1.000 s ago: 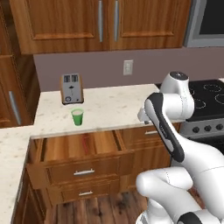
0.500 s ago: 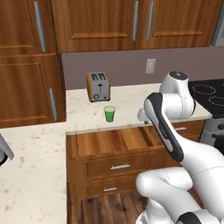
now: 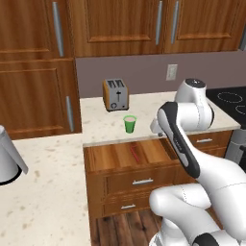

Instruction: Pick up the straw from the left drawer and put it inside the smoothie cup.

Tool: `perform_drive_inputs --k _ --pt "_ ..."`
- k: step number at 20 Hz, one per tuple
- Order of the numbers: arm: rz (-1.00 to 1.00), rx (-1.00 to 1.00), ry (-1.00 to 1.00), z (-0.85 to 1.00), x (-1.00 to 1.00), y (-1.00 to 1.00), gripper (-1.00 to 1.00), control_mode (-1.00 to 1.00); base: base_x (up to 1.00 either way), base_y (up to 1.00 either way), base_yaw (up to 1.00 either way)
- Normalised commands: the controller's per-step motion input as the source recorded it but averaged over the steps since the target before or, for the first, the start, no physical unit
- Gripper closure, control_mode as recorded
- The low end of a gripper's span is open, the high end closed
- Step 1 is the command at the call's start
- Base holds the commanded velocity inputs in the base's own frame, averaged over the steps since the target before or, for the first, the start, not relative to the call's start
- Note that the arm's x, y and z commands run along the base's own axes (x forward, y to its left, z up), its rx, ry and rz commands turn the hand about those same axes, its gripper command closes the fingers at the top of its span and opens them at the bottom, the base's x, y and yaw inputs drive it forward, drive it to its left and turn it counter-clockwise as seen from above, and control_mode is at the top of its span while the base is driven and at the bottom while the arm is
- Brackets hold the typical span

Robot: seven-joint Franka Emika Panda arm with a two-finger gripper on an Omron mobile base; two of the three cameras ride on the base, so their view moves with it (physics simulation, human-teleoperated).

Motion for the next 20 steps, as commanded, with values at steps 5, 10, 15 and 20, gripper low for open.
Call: perform_drive_inputs --k 5,10,15,20 --pt "0.0 0.0 0.0 -0.17 0.02 0.0 -1.0 -1.0 0.0 0.0 -0.01" --pt "0.0 0.0 0.0 -0.34 0.19 0.0 -1.0 -1.0 0.0 0.0 0.0" --pt "0.0 0.0 0.0 -0.47 0.33 0.01 -1.0 -1.0 0.0 0.0 0.0" --pt "0.0 0.0 0.0 -0.53 0.37 0.17 -1.0 -1.0 0.0 0.0 0.0"
